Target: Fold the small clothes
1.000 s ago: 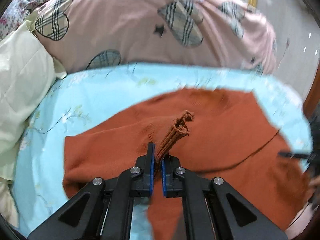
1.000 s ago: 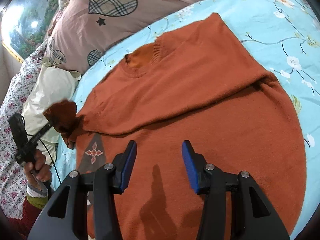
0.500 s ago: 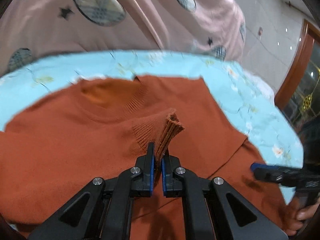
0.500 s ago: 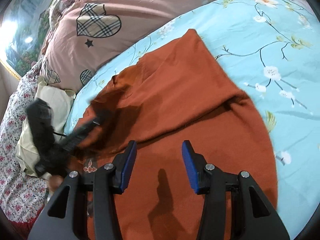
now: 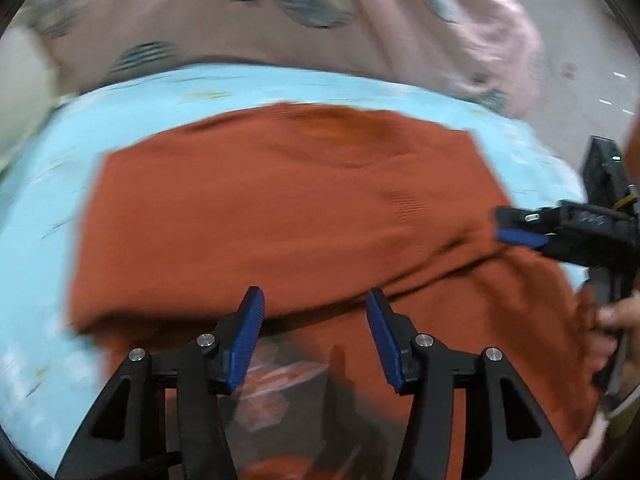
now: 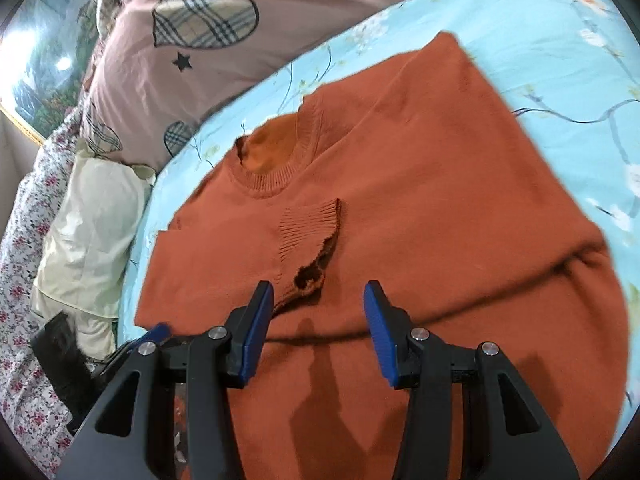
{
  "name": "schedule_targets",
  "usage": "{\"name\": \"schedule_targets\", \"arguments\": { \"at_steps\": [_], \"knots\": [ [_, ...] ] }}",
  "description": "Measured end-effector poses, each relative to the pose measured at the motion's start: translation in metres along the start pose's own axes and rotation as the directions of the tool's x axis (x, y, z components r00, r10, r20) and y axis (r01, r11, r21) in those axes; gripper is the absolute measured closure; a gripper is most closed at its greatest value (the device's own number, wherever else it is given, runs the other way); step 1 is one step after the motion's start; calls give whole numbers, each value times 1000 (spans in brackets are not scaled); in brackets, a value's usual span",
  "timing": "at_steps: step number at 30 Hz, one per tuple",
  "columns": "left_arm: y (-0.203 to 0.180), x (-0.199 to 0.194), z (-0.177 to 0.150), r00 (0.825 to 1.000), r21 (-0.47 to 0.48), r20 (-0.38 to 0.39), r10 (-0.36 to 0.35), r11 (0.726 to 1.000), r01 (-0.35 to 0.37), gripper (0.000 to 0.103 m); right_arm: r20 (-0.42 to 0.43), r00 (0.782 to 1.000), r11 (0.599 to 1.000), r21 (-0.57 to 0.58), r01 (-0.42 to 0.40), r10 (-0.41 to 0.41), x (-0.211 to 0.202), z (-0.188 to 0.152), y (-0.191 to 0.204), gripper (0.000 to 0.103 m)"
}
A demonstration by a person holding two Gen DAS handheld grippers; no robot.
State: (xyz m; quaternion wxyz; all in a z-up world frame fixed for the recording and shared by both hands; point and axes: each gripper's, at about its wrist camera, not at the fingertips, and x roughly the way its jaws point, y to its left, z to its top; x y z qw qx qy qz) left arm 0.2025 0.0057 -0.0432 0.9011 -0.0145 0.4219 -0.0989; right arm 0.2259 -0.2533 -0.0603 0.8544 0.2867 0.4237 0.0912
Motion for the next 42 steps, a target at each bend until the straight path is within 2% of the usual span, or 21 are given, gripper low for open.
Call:
{"name": "schedule_targets", "arguments": {
  "at_steps": [2, 5, 6, 7, 8, 10, 12, 14, 17, 19, 23, 25, 26, 27, 29, 31, 33, 35, 37, 42],
  "knots": [
    [37, -11, -10, 992, -85, 11, 125, 989, -123, 51, -19, 1000, 1000, -2, 0, 0, 13, 2, 2, 55],
    [80, -17, -20, 977, -201, -2, 211, 957, -207, 51, -29, 1000, 1000, -20, 8, -8, 32, 6, 11, 55],
    [95, -12, -23, 978, -245, -31, 207, 947, -208, 51, -29, 1000, 999, -32, 6, -7, 36, 8, 15, 66],
    [99, -8, -24, 979, -259, -45, 198, 944, -203, 51, -35, 999, 999, -38, -2, 1, 38, 10, 18, 90],
    [104, -3, -24, 981, -271, -61, 186, 942, -196, 51, -44, 999, 999, -40, -22, 20, 41, 14, 23, 92],
    [104, 2, -21, 978, -269, -64, 201, 940, -211, 50, -13, 999, 997, -63, -46, 45, 35, 24, 36, 93],
    [104, 7, -14, 973, -269, -66, 221, 935, -231, 50, 68, 995, 993, -96, -69, 76, 11, 37, 48, 93],
    [107, 11, -9, 972, -286, -62, 226, 929, -234, 50, 160, 982, 991, -98, -90, 105, -22, 50, 47, 94],
    [120, 13, 3, 975, -328, -50, 217, 918, -222, 55, 231, 971, 996, -82, -38, 56, -50, 58, 26, 94],
    [125, 15, 10, 975, -337, -43, 220, 915, -221, 56, 231, 973, 998, -48, 34, -22, -52, 59, 3, 94],
    [116, 24, 7, 968, -284, -65, 244, 925, -252, 56, 141, 984, 993, 42, 108, -113, -31, 46, -47, 94],
    [107, 24, 7, 959, -236, -59, 278, 929, -284, 65, 106, 986, 991, 54, 123, -128, -20, 39, -56, 94],
    [106, 18, 9, 961, -245, -35, 273, 930, -273, 77, 102, 986, 991, 48, 125, -129, -18, 35, -55, 94],
    [109, 14, 10, 963, -266, -15, 269, 927, -263, 78, 112, 987, 993, 40, 115, -119, -21, 34, -53, 94],
    [112, -4, 11, 966, -325, 57, 252, 920, -221, 78, 156, 983, 996, 23, 91, -93, -31, 32, -49, 94],
    [108, -8, 10, 962, -318, 67, 266, 919, -232, 78, 191, 975, 994, 11, 110, -111, -38, 30, -47, 94],
    [99, 2, 4, 954, -263, 27, 298, 923, -281, 79, 193, 970, 989, 15, 147, -147, -38, 30, -53, 94],
    [99, 8, -3, 954, -248, -7, 298, 924, -291, 79, 165, 972, 986, 23, 165, -166, -30, 28, -59, 94],
    [106, 10, -8, 959, -266, -35, 281, 923, -280, 77, 150, 970, 982, 8, 191, -190, -25, 27, -60, 94],
    [120, 6, -10, 970, -323, -41, 240, 915, -241, 70, 142, 966, 976, -9, 219, -215, -25, 27, -58, 94]
  ]
}}
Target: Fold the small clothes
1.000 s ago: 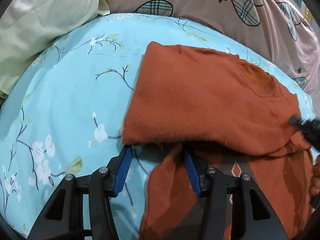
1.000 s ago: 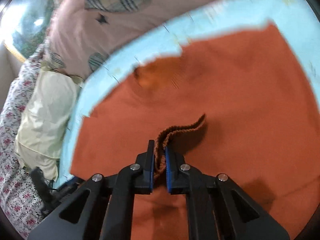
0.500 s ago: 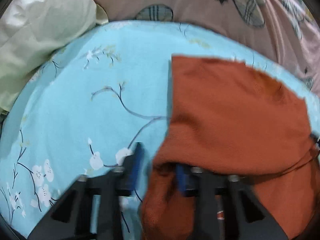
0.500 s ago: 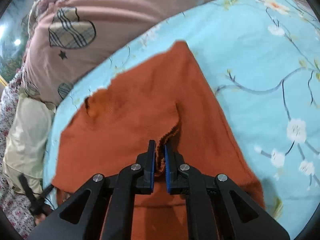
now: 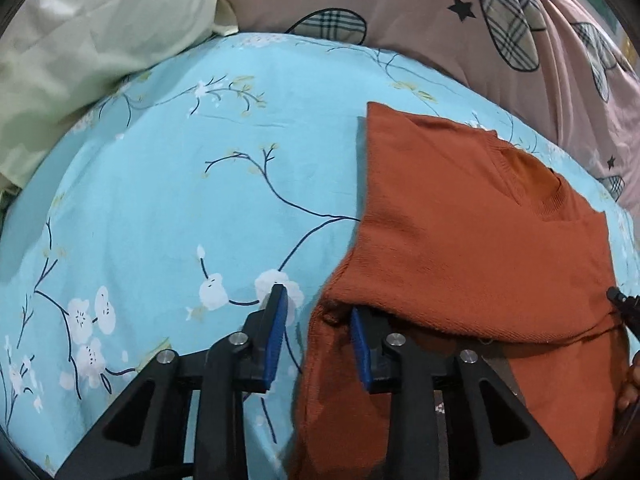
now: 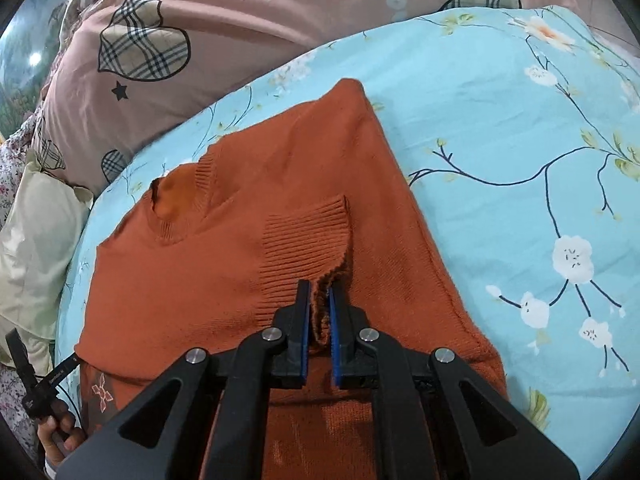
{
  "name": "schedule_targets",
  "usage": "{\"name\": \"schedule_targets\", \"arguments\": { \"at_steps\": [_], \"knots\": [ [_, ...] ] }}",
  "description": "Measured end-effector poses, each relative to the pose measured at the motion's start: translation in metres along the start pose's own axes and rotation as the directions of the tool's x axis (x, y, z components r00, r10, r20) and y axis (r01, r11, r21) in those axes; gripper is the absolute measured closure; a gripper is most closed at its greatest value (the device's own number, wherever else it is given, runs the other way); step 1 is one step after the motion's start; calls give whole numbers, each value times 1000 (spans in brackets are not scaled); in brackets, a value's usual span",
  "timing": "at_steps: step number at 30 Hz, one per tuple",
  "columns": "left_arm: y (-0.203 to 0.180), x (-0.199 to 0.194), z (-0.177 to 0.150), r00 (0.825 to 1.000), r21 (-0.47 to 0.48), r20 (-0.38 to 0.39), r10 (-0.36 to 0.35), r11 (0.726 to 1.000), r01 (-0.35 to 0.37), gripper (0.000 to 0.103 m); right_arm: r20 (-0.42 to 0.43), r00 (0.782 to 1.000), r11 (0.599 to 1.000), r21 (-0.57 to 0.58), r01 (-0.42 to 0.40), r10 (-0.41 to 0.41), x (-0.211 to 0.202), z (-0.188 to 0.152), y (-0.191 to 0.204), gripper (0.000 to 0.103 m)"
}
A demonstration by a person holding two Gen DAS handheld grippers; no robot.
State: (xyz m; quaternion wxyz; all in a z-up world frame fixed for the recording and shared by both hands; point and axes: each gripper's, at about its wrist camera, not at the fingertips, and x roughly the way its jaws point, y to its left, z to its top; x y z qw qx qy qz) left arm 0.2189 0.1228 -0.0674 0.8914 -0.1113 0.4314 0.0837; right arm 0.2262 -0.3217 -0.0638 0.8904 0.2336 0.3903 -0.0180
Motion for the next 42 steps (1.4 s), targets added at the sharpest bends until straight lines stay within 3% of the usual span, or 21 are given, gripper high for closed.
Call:
{"name": "schedule_targets", "arguments": {
  "at_steps": [3, 5, 8, 11, 14, 15, 19, 23, 24, 27, 31, 35, 42],
  "knots": [
    [2, -2, 0, 1000, -20, -3, -12, 1000, 12, 69, 1, 998, 997, -13, 71, -71, -6, 0, 3, 93],
    [3, -2, 1, 1000, -24, -2, -15, 1000, 15, 69, 70, 987, 990, -11, 142, -141, -24, 1, 6, 92],
    [3, -1, 3, 1000, -26, -4, -17, 1000, 17, 69, 123, 990, 996, -34, 78, -74, -38, 4, 20, 92],
    [1, -1, 2, 1000, -14, -5, -6, 1000, 6, 68, -4, 998, 995, -87, -55, 55, -10, 6, 39, 91],
    [4, -1, 3, 1000, -29, -11, -24, 999, 23, 68, -89, 995, 995, -96, 27, -36, 20, 1, 34, 92],
    [5, 0, 4, 999, -31, -15, -29, 999, 28, 66, -85, 996, 998, -68, 7, -13, 19, 0, 27, 94],
    [3, -3, 3, 999, 19, -44, -26, 999, 26, 63, -37, 996, 997, -14, 77, -77, -10, -2, 7, 91],
    [3, -17, -8, 996, 88, -74, -49, 995, 56, 65, -28, 999, 999, -15, 34, -35, -50, -15, -2, 88],
    [5, -22, -12, 995, 101, -81, -57, 993, 65, 64, -30, 999, 999, -26, 31, -32, -60, -21, -4, 84],
    [9, -39, -27, 994, 121, -85, -75, 989, 85, 60, -44, 998, 999, -38, 36, -38, -80, -39, -14, 57],
    [12, -52, -47, 986, 138, -120, -112, 982, 129, 56, -60, 995, 997, -2, 75, -75, -104, -63, -44, 54],
    [7, -69, -72, 975, 191, -151, -162, 963, 189, 49, -86, 996, 999, 31, 30, -28, -127, -84, -69, 54],
    [5, -90, -110, 958, 219, -190, -217, 941, 257, 45, -144, 975, 985, 33, -169, 172, -151, -124, -70, 54]
  ]
}}
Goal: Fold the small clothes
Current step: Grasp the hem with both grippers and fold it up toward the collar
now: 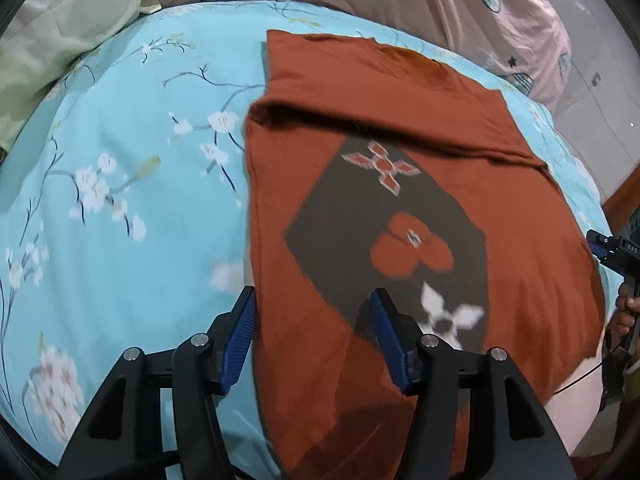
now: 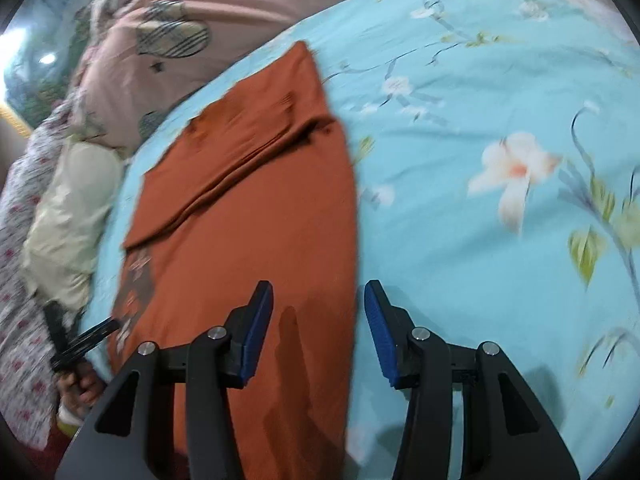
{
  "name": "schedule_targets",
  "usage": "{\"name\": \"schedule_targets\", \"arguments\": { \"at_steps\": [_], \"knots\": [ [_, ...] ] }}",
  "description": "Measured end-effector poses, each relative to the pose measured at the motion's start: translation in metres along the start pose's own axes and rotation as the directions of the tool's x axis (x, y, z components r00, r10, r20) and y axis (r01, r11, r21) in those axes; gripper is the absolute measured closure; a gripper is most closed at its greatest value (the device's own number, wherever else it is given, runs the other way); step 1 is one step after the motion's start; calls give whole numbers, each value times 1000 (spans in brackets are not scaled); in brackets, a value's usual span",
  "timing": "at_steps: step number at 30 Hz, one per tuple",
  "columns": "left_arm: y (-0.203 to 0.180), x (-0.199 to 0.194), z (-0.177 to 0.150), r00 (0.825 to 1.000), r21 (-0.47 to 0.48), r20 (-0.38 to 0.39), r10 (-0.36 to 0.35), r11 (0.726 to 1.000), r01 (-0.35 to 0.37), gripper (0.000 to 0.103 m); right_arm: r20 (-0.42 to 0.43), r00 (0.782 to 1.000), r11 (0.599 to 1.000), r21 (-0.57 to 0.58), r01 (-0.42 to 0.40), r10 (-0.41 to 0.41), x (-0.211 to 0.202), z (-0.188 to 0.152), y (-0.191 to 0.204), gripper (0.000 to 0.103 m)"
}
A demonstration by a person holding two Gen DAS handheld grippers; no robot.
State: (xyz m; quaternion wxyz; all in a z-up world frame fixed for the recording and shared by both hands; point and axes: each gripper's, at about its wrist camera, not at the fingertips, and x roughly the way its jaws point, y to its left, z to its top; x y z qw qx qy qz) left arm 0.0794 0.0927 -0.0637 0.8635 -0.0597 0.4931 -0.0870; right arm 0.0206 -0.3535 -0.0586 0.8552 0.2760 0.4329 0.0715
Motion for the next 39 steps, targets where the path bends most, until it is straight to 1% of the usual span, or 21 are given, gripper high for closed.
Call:
{"name": "schedule_targets", "arguments": {
  "at_steps": [2, 6, 8, 10, 11, 13, 15, 17, 19, 20, 23, 24, 25, 26, 27, 28, 29, 32, 34, 36, 39],
  "knots": [
    [-1, -8, -12, 999, -4, -4, -37, 999, 37, 45, -31, 998, 998, -26, -64, 63, -6, -18, 4, 54],
    [3, -27, -45, 990, -30, -6, -143, 989, 143, 45, -85, 988, 988, -75, -136, 130, -15, -56, 8, 54],
    [5, -34, -62, 981, -49, -13, -193, 980, 192, 45, -86, 980, 980, -71, -183, 177, -21, -71, 6, 54],
    [5, -37, -75, 975, -52, -19, -221, 974, 220, 45, -87, 970, 971, -61, -231, 226, -25, -82, 5, 54],
    [5, -40, -81, 974, -47, -16, -226, 973, 225, 45, -94, 967, 968, -63, -243, 237, -26, -87, 6, 54],
    [3, -44, -91, 969, -48, -16, -247, 968, 246, 45, -123, 965, 967, -83, -242, 231, -23, -96, 11, 54],
    [3, -46, -95, 963, -50, -27, -268, 963, 267, 45, -153, 965, 966, -111, -233, 215, -19, -101, 17, 54],
    [2, -46, -102, 957, -47, -45, -287, 957, 285, 46, -165, 962, 963, -124, -240, 219, -15, -105, 19, 54],
    [-1, -42, -107, 953, -35, -73, -295, 956, 293, 46, -159, 960, 962, -110, -250, 231, -12, -106, 17, 55],
    [-2, -41, -109, 953, -30, -82, -293, 956, 291, 48, -152, 960, 962, -101, -252, 236, -11, -104, 15, 56],
    [-6, -33, -112, 948, -16, -115, -297, 955, 297, 57, -122, 963, 966, -73, -250, 240, -13, -103, 8, 66],
    [-8, -32, -113, 947, -8, -118, -298, 954, 300, 60, -117, 966, 969, -69, -239, 230, -12, -102, 7, 74],
    [-8, -31, -115, 947, -1, -120, -298, 954, 300, 61, -120, 971, 974, -70, -216, 207, -11, -102, 6, 87],
    [-9, -30, -115, 948, 7, -121, -296, 954, 299, 68, -122, 975, 978, -72, -196, 186, -11, -103, 5, 93],
    [-10, -29, -115, 950, 18, -124, -288, 956, 293, 80, -127, 976, 980, -71, -187, 177, -11, -103, 4, 94],
    [-10, -28, -115, 952, 28, -127, -278, 959, 283, 89, -127, 975, 979, -71, -191, 181, -11, -103, 3, 95],
    [-11, -26, -115, 958, 48, -130, -256, 963, 264, 95, -123, 975, 978, -78, -195, 185, -14, -104, 3, 95],
    [-17, -33, -118, 966, 104, -114, -231, 964, 243, 97, -128, 973, 973, -105, -204, 190, -18, -106, 7, 95],
    [-18, -41, -119, 967, 117, -101, -234, 962, 246, 98, -137, 972, 972, -113, -208, 192, -19, -107, 8, 96],
    [-15, -45, -121, 966, 105, -91, -241, 963, 250, 98, -135, 970, 970, -103, -219, 204, -20, -106, 6, 96],
    [-7, -53, -117, 967, 70, -69, -247, 965, 252, 98, -87, 960, 959, -82, -272, 265, -31, -95, 7, 96]
  ]
}}
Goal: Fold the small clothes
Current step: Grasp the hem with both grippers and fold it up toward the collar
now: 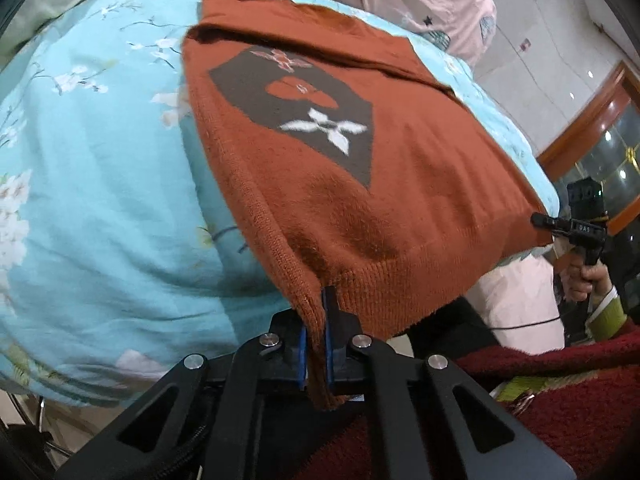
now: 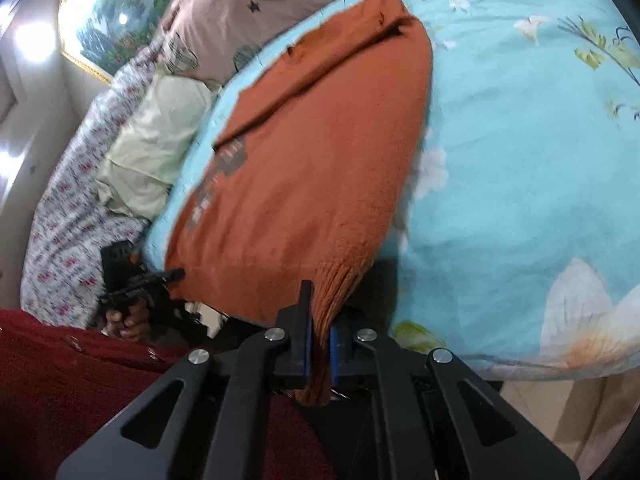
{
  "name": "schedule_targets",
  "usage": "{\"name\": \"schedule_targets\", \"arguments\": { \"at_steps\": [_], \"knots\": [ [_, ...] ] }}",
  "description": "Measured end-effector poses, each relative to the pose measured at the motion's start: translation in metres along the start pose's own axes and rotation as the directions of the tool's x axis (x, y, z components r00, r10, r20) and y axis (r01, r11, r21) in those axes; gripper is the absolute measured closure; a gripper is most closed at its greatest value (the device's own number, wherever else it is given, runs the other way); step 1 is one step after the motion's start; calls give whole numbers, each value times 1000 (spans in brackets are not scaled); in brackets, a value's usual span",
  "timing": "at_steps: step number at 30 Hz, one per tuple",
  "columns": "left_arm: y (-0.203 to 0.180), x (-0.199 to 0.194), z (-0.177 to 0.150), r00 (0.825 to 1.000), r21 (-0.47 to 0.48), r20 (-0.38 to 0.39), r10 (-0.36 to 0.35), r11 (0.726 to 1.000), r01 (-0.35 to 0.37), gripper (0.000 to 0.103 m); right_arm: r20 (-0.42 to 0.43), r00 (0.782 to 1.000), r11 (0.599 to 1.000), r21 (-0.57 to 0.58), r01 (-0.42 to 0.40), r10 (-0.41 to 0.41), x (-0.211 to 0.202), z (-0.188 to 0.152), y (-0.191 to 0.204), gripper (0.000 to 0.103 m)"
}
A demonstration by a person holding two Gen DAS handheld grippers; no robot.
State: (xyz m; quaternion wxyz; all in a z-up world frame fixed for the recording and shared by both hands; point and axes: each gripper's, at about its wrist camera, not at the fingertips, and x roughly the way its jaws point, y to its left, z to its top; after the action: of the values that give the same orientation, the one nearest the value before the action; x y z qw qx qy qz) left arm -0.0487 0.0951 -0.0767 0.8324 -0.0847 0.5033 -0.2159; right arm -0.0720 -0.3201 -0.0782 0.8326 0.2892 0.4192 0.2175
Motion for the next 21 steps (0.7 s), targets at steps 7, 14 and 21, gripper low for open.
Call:
{"name": "schedule_targets", "arguments": {
  "at_steps": [7, 14, 21],
  "knots": [
    [-3, -57, 34, 981, -30, 187, -52, 998, 59, 99, 154, 985, 997, -25, -75, 78, -30, 42, 19, 96],
    [-1, -83, 95, 933, -47, 355, -66, 995, 88, 98, 276, 958, 996, -41, -74, 82, -22, 114, 30, 96],
    [3, -63, 178, 893, -60, 450, 2, 998, 28, 99, 319, 947, 999, -10, 37, -32, 12, 203, 16, 96]
  ]
}}
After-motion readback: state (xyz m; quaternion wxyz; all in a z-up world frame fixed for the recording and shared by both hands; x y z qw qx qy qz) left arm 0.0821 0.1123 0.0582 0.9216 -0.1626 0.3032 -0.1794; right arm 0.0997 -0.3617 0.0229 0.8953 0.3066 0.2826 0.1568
